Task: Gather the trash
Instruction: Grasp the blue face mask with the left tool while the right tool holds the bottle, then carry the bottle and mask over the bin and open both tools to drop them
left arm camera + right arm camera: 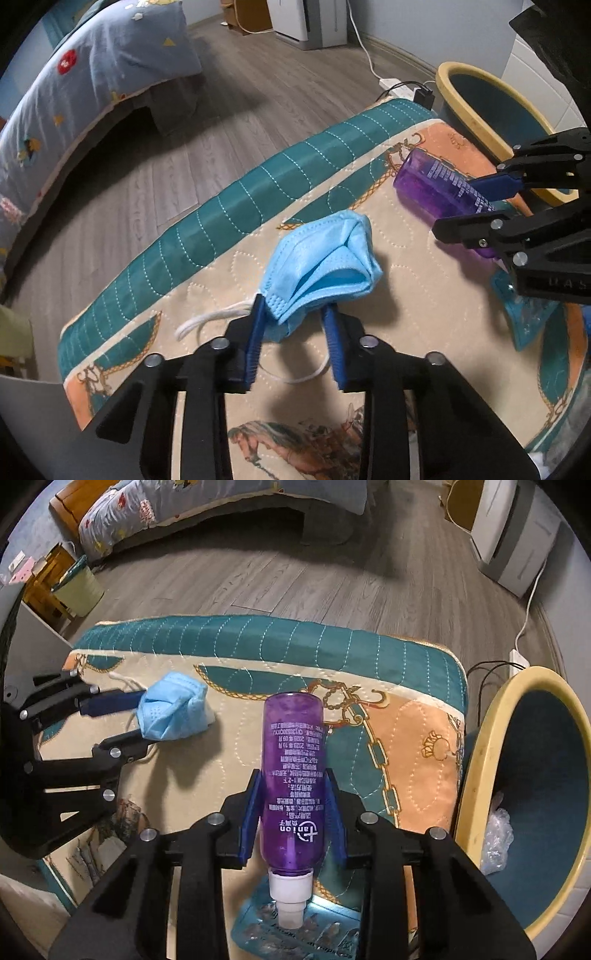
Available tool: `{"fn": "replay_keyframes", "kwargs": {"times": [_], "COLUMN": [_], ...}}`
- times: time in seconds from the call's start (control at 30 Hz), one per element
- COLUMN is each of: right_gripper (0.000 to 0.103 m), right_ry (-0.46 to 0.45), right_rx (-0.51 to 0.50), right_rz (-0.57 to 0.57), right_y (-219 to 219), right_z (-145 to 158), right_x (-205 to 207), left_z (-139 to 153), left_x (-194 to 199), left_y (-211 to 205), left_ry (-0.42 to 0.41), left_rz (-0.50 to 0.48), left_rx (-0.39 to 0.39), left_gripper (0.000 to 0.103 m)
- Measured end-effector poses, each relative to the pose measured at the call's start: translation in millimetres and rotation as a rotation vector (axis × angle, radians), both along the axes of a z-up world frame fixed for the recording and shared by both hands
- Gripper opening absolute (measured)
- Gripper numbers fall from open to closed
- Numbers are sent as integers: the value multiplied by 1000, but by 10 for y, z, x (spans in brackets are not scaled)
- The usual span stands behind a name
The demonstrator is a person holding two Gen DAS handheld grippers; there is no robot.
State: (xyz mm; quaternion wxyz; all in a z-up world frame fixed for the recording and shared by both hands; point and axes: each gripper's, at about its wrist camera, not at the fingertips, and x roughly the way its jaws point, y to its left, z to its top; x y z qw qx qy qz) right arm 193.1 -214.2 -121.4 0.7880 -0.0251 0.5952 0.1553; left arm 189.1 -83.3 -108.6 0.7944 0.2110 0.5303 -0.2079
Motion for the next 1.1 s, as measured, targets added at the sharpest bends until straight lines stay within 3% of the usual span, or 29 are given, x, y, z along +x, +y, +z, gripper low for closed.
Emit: {"fn": "replay_keyframes", "kwargs": {"times": [0.3,0.63,0.87,1.1], "right_gripper": [32,32,32,32], "right_ry": [-21,-95,-146,-204], "right_rx": [74,101,87,96], "right_rz": [-37,-112,-175,-279], "right_y": [-129,-408,-764,-1317], "right_z": [243,688,1032,1350], "right_x": [-47,-231,-399,-559], "left_z": [191,499,724,956], "left_x": [-117,-354,-554,-656], "left_y": [-18,-82,-318,-697], "left_ry": [-32,-95,-140,-167], "left_rz": [5,1,-39,-89], "left_rx": [-44,-78,-114,-200], "left_gripper": [19,18,18,18]}}
